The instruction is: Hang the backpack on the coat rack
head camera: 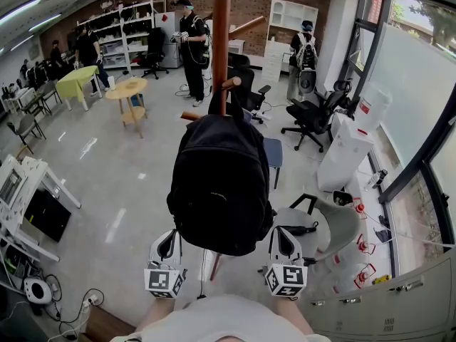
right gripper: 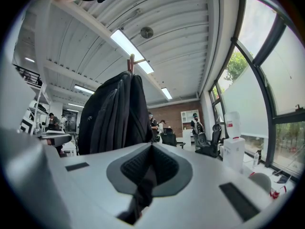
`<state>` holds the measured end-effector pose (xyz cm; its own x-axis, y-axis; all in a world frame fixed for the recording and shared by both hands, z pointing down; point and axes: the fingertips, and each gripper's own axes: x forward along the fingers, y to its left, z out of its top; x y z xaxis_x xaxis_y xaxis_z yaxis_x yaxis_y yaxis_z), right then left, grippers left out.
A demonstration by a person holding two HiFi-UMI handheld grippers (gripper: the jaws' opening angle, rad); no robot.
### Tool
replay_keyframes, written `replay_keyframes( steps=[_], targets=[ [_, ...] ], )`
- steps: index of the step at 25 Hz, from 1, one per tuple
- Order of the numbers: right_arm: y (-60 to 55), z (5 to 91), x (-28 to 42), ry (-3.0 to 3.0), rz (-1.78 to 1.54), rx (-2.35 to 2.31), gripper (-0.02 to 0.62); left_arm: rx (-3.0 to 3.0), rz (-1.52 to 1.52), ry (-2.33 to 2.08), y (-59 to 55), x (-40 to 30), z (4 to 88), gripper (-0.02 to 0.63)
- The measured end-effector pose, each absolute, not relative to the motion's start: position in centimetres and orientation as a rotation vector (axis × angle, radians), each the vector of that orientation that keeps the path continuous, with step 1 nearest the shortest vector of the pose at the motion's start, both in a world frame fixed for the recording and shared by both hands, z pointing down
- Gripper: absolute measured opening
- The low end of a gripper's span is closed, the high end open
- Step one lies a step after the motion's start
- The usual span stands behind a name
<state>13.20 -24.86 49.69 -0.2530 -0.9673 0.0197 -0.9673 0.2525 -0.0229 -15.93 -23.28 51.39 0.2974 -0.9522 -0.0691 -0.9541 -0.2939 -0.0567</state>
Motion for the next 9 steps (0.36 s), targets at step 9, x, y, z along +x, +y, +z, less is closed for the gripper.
replay_keyframes(
  steps=[9],
  targets=[
    [-24.65,50.21,12.84,-2.489,0.081,1.902,0.008,-2.476,0.017,1.820,-23.34,-15.96,51.87,0.010]
  ],
)
